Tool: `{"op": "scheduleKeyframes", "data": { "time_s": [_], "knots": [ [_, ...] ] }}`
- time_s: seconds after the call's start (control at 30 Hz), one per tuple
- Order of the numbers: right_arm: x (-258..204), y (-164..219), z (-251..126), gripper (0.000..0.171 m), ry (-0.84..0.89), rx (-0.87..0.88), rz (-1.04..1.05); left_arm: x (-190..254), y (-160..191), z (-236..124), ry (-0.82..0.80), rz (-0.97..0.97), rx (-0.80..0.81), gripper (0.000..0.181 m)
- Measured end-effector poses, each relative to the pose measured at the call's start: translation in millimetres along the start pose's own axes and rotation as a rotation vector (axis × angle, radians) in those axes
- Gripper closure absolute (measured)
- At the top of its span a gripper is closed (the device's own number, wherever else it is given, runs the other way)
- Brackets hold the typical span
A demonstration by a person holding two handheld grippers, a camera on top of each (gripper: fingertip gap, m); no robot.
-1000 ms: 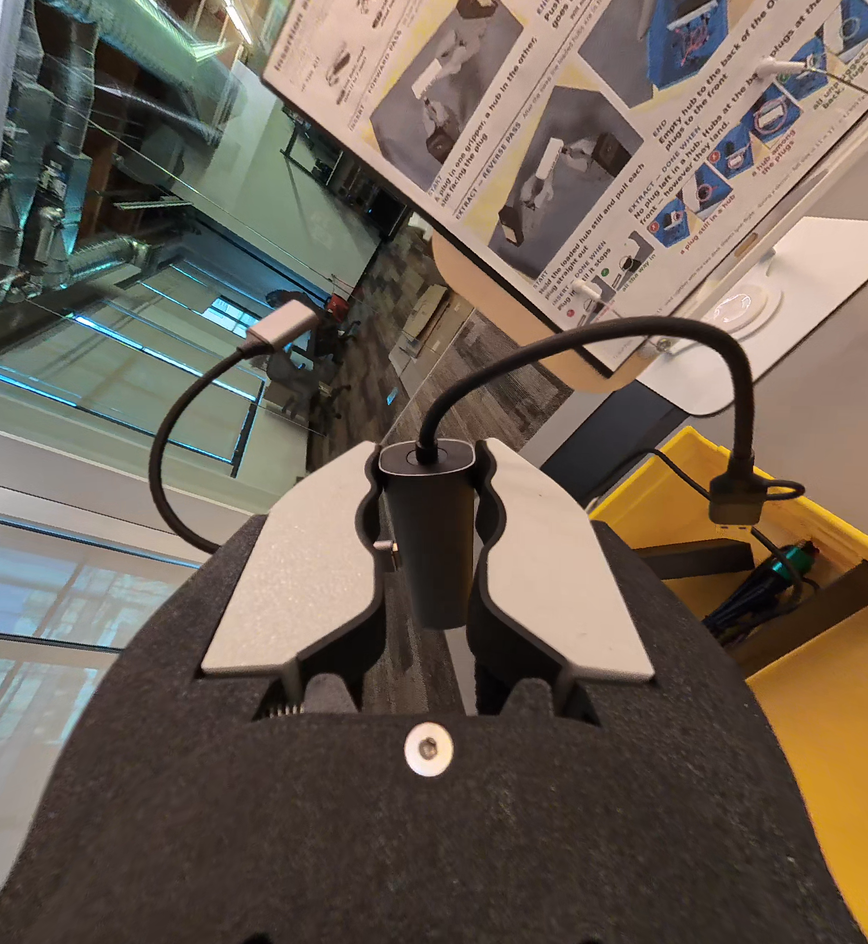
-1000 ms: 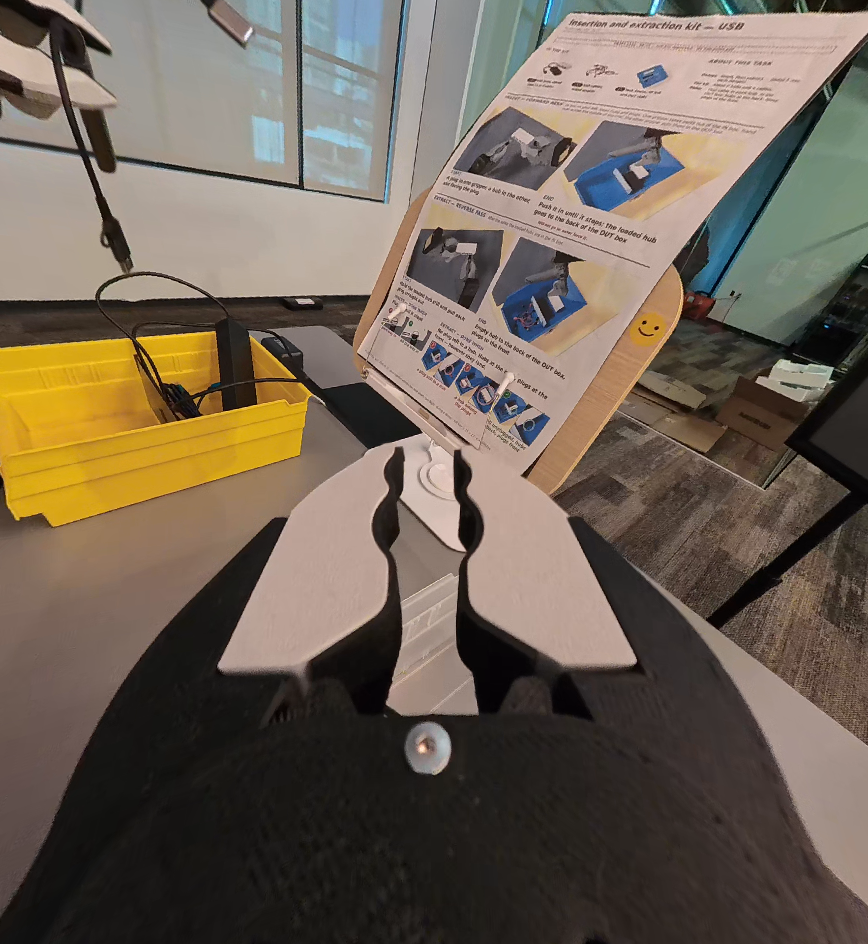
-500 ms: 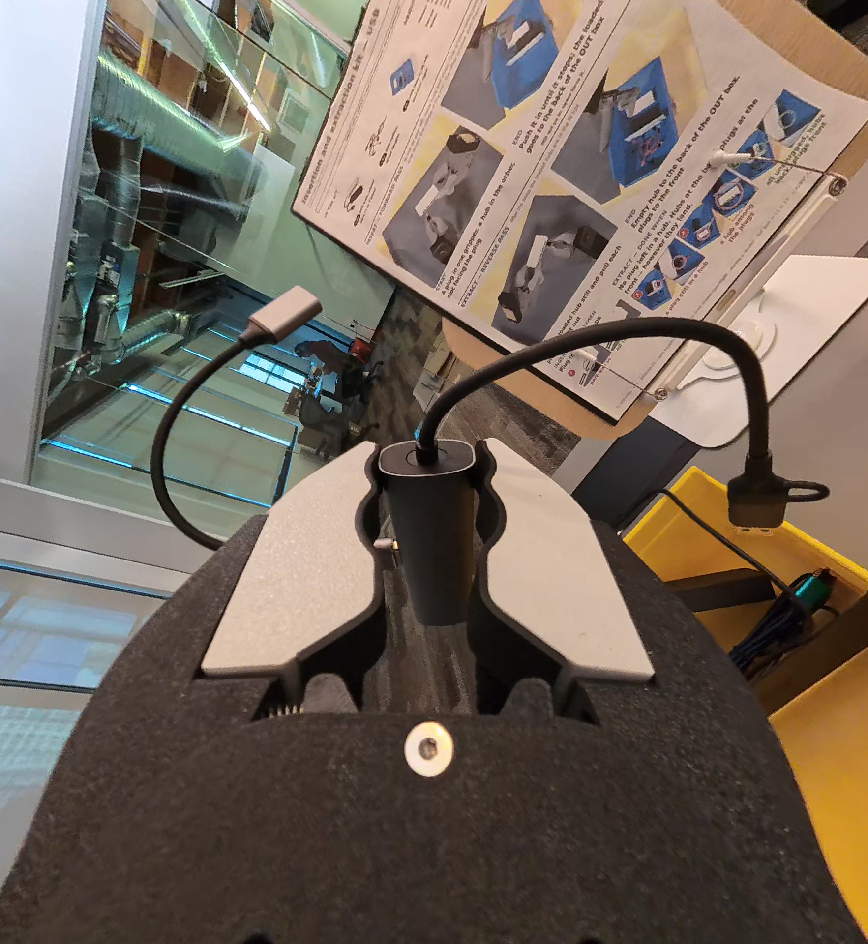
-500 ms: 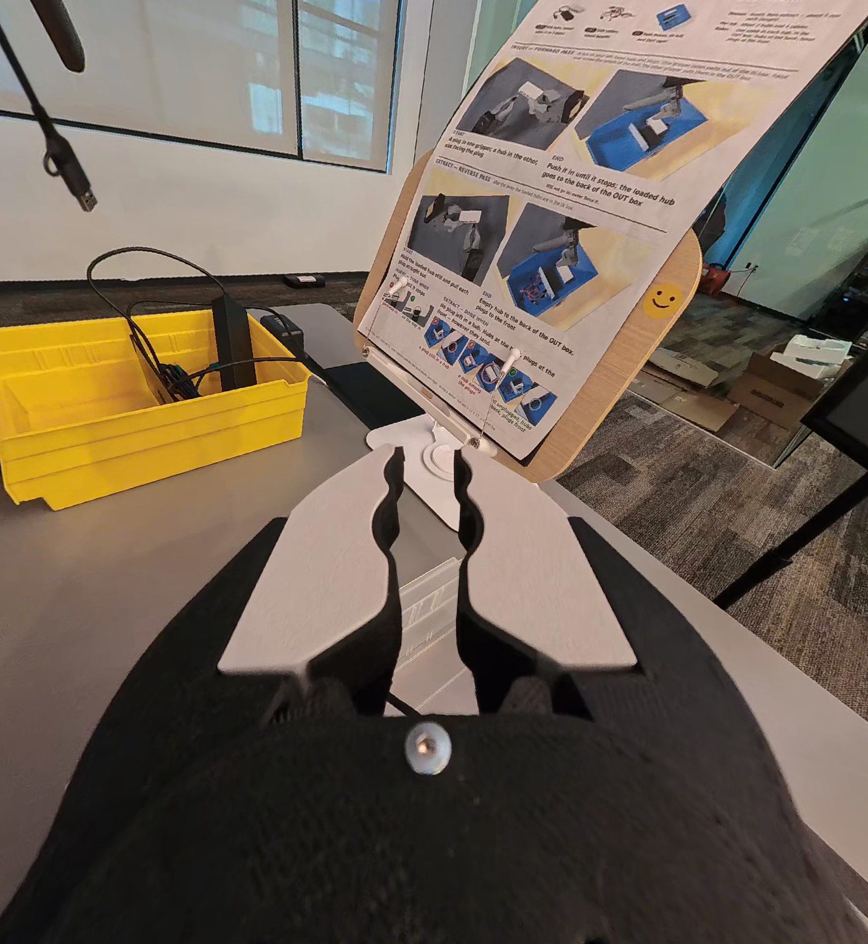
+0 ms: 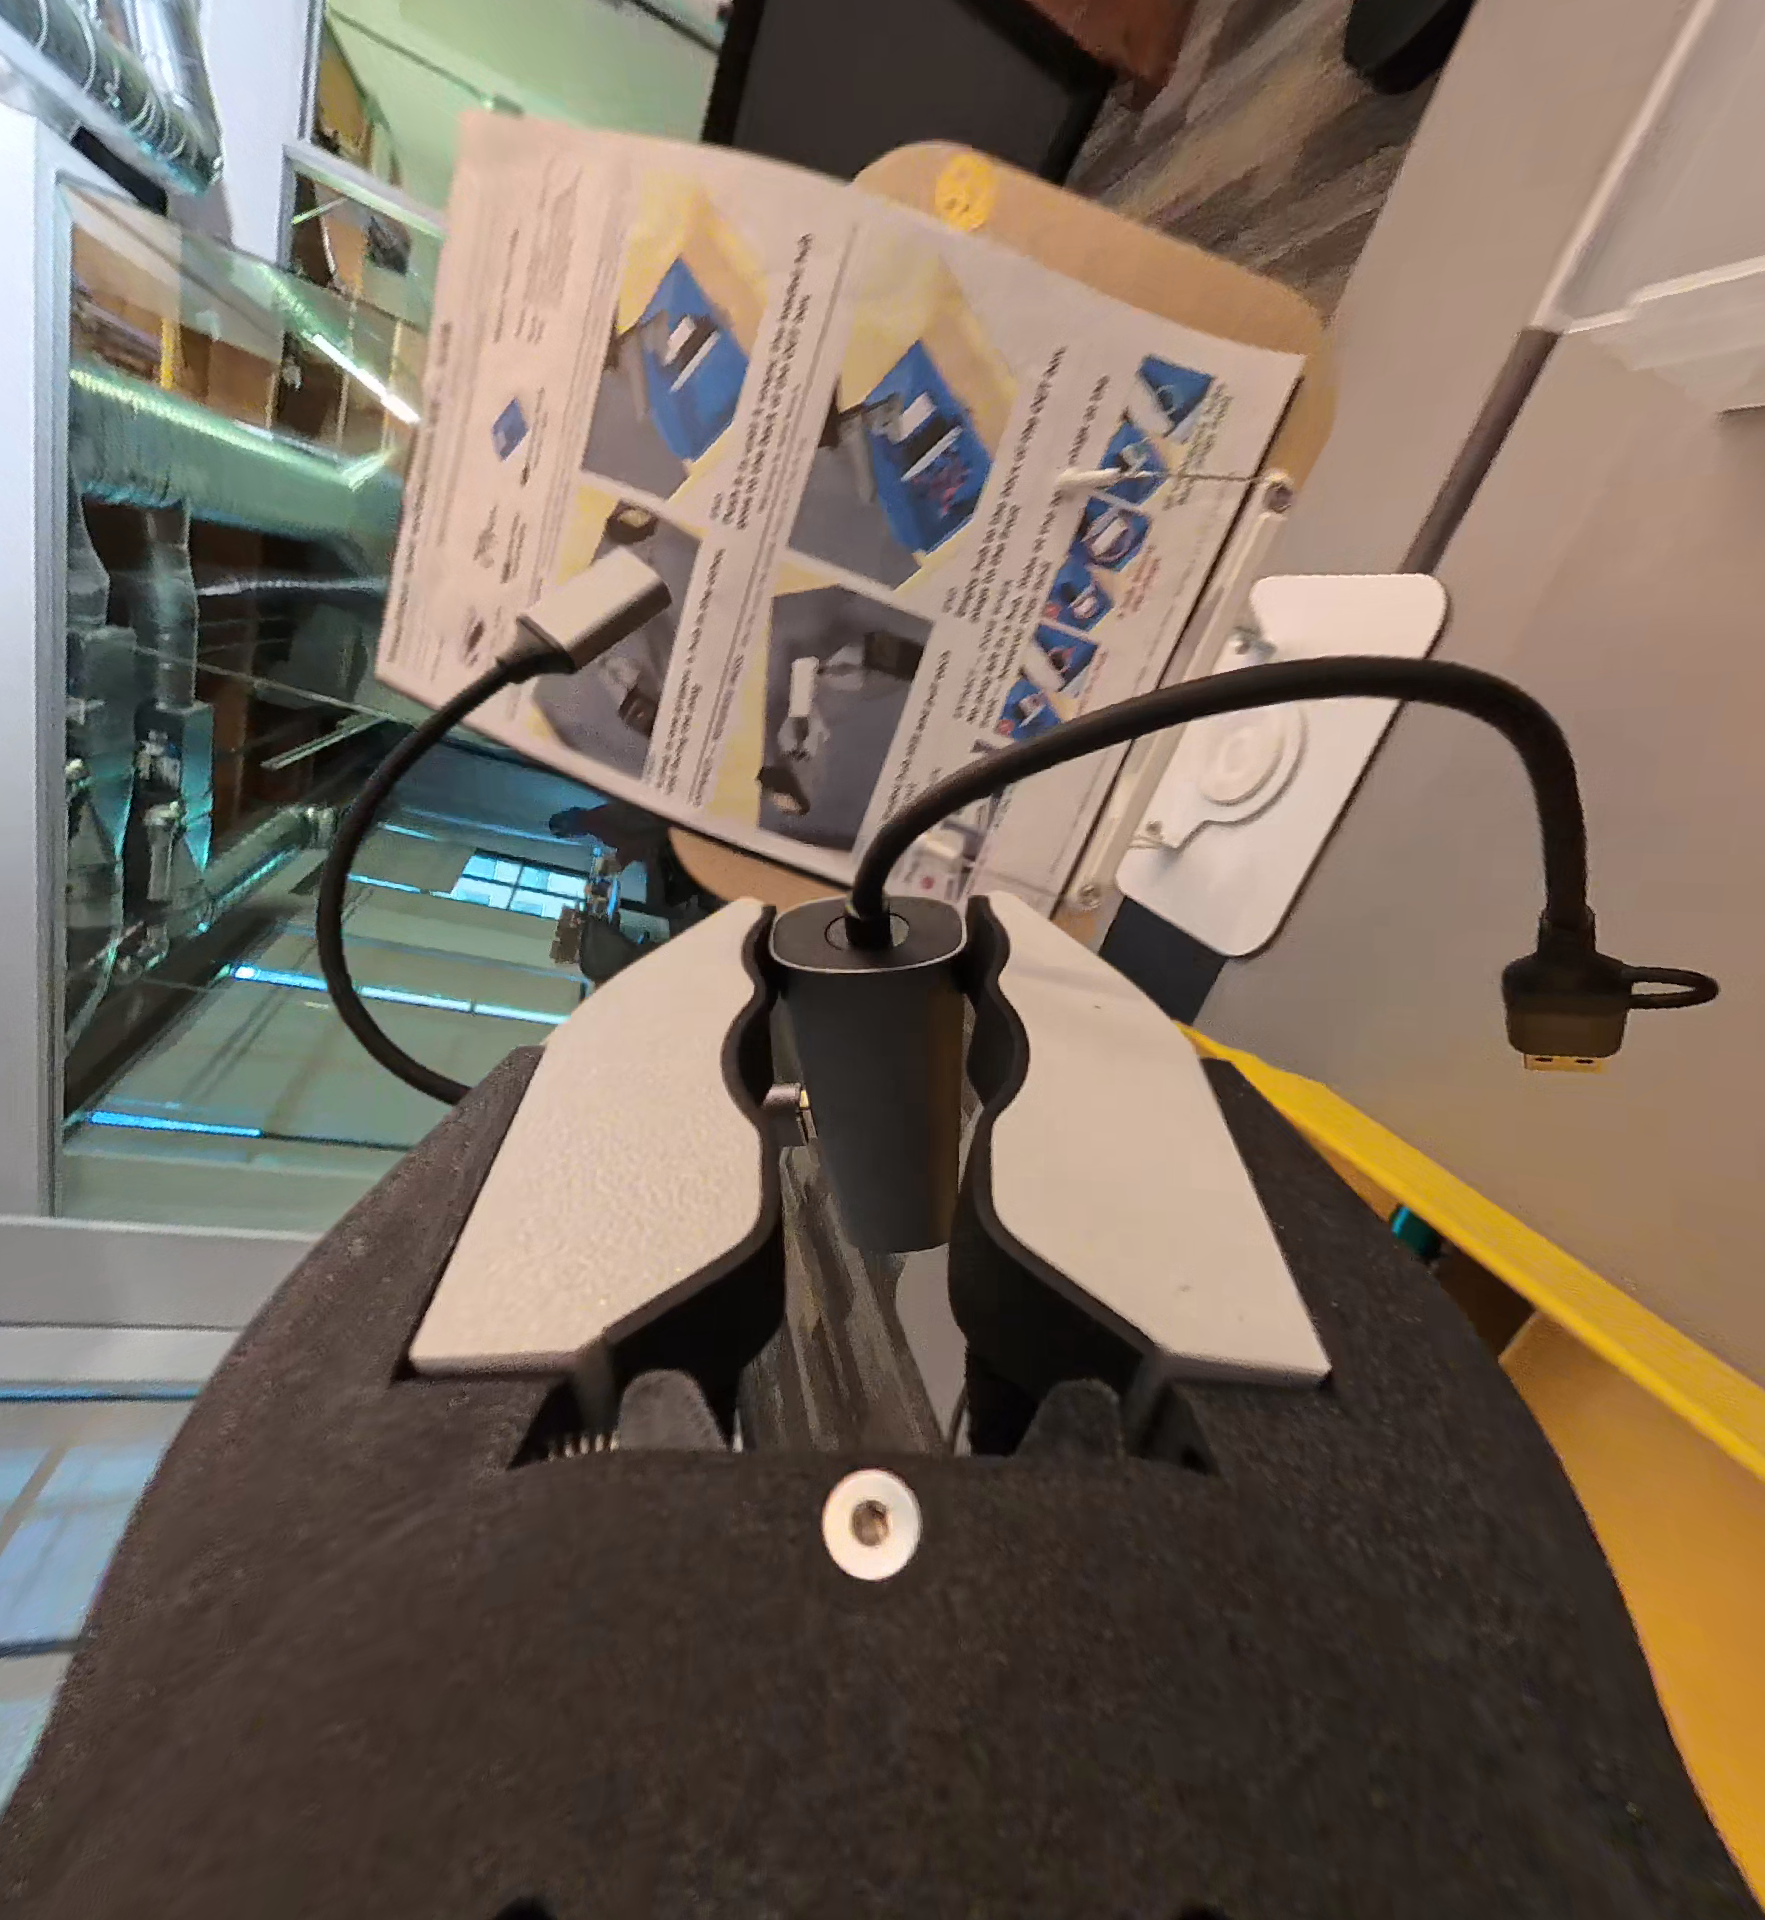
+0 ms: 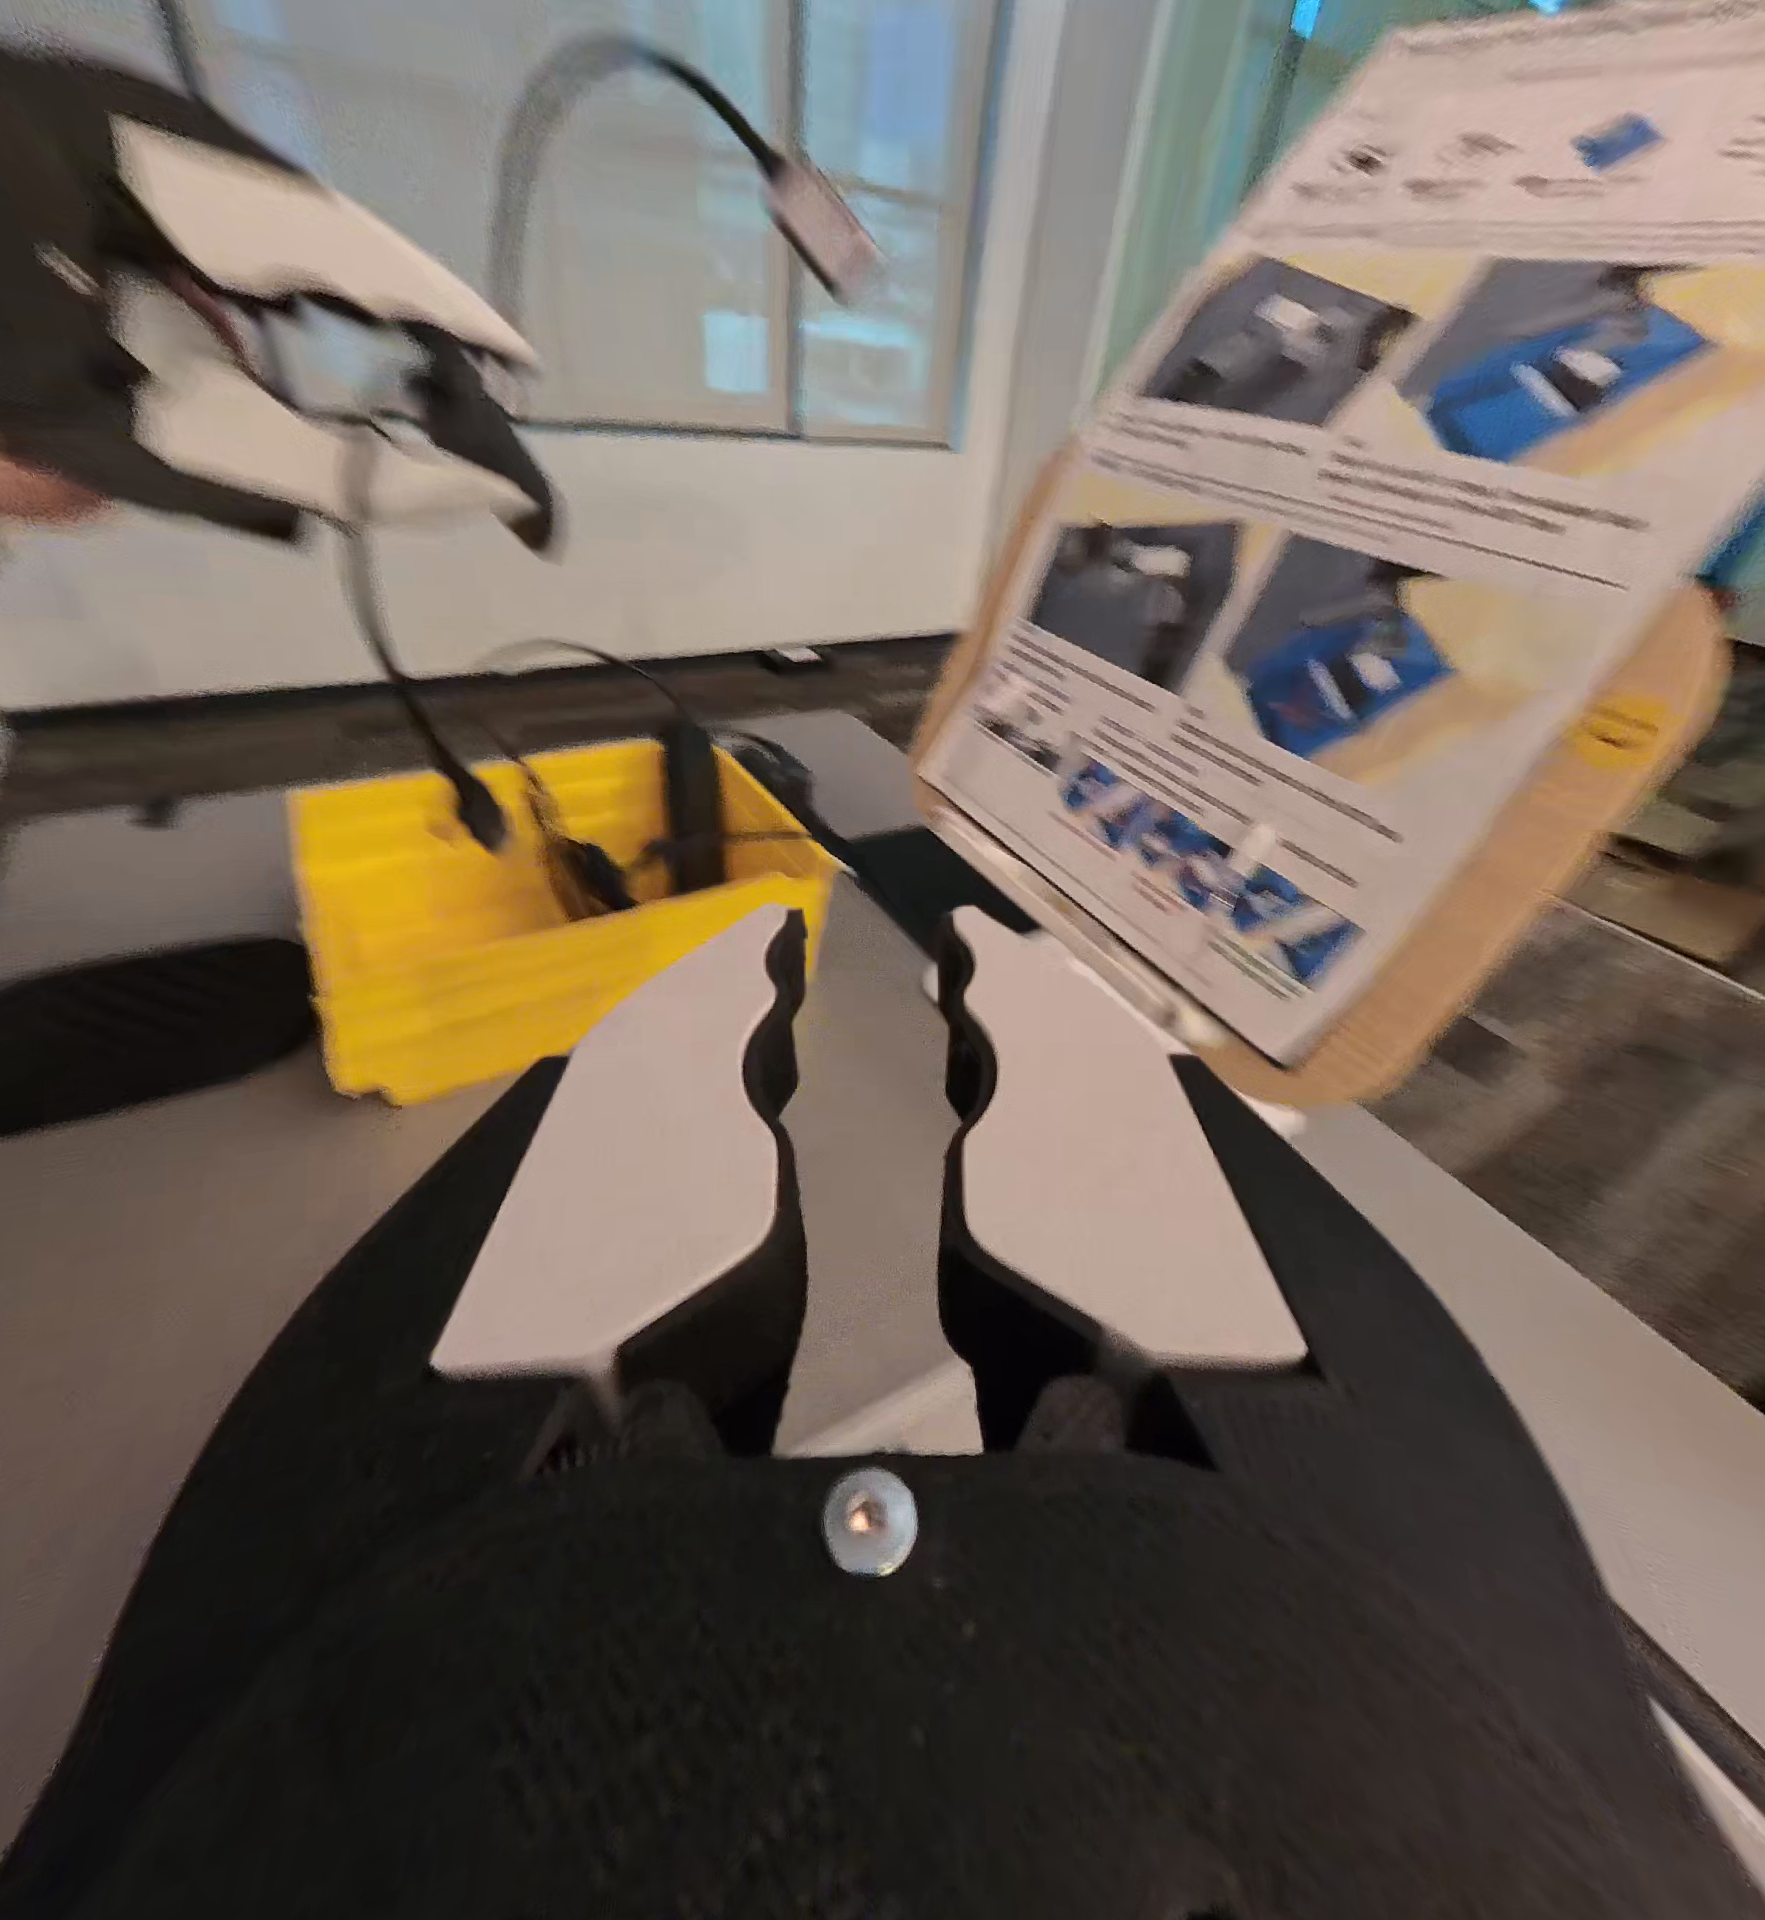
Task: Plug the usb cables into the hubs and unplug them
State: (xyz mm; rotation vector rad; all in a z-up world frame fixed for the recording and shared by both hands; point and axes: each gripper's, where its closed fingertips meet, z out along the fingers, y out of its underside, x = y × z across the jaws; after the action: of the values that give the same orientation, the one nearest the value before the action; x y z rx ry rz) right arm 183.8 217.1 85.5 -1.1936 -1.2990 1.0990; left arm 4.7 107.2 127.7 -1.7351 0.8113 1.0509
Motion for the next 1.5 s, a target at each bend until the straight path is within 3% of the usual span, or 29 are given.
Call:
{"op": "scheduleKeyframes", "data": {
  "time_s": [0.2, 0.5, 0.7, 1.0, 1.17, 1.5],
  "knots": [
    [-96, -37, 29, 0.135, -0.297, 0.13, 0.114, 63, -34, 15, 0.03, 0.085, 0.047, 0.147],
    [-98, 34, 86, 0.132, -0.15, -0.195, 0.178, 138, -53, 35, 0.056, 0.194, 0.062, 0.148],
    [-82, 56, 92, 0.136, -0.099, -0.283, 0.22, 146, -46, 45, 0.073, 0.184, 0.039, 0.148],
    [-104, 57, 91, 0.141, -0.268, -0.305, 0.33, 144, -47, 37, -0.01, 0.277, 0.03, 0.148],
    [-103, 62, 86, 0.154, -0.248, -0.36, 0.256, 147, -47, 35, 0.017, 0.245, 0.039, 0.148],
    [-107, 64, 90, 0.153, -0.288, -0.352, 0.194, 149, -44, 33, 0.024, 0.242, 0.019, 0.148]
  ]
}}
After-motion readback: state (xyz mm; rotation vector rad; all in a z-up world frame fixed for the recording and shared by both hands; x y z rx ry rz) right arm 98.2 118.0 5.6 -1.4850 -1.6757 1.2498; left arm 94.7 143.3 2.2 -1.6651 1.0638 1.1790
